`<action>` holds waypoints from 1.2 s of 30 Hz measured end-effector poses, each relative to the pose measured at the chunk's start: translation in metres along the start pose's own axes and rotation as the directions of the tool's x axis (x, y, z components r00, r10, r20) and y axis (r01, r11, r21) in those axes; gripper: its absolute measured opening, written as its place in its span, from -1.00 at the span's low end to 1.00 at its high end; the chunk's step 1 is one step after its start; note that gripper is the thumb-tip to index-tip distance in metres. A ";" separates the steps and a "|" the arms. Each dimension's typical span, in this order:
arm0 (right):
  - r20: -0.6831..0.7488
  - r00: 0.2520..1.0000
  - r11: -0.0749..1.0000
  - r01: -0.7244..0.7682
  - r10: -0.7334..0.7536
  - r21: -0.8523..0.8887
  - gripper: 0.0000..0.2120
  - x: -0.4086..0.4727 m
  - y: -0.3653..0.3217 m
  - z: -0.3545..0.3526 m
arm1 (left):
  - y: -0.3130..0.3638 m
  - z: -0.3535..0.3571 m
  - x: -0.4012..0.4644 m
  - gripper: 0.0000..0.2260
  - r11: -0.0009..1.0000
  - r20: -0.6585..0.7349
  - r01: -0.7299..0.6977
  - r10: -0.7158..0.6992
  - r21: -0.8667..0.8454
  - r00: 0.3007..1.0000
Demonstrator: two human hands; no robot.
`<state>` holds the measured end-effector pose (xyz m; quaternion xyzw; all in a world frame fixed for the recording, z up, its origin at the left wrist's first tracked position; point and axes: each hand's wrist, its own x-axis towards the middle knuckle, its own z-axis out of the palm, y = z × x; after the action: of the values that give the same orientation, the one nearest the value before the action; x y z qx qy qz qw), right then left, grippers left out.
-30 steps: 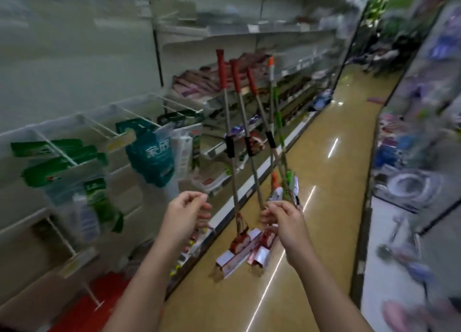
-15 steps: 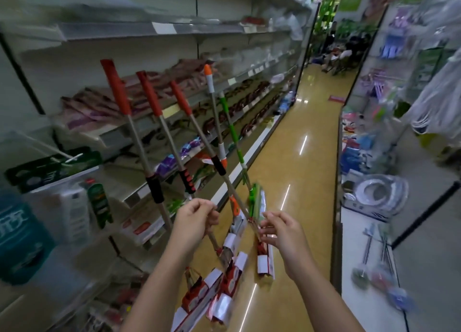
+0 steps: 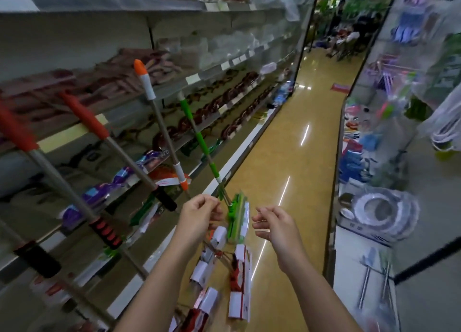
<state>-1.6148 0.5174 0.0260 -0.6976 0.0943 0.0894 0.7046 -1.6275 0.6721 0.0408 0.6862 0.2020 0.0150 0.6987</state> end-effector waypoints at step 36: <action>0.800 0.589 0.871 0.326 0.115 -0.366 -0.84 0.650 -0.121 0.206 | 0.033 0.083 0.579 -0.87 0.952 -0.723 0.236 -0.302 -0.195 0.621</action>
<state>-0.9541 0.7181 -0.0231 -0.7367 -0.3005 0.3696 0.4799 -1.0621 0.7671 -0.0804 0.5524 0.5692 0.1978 0.5760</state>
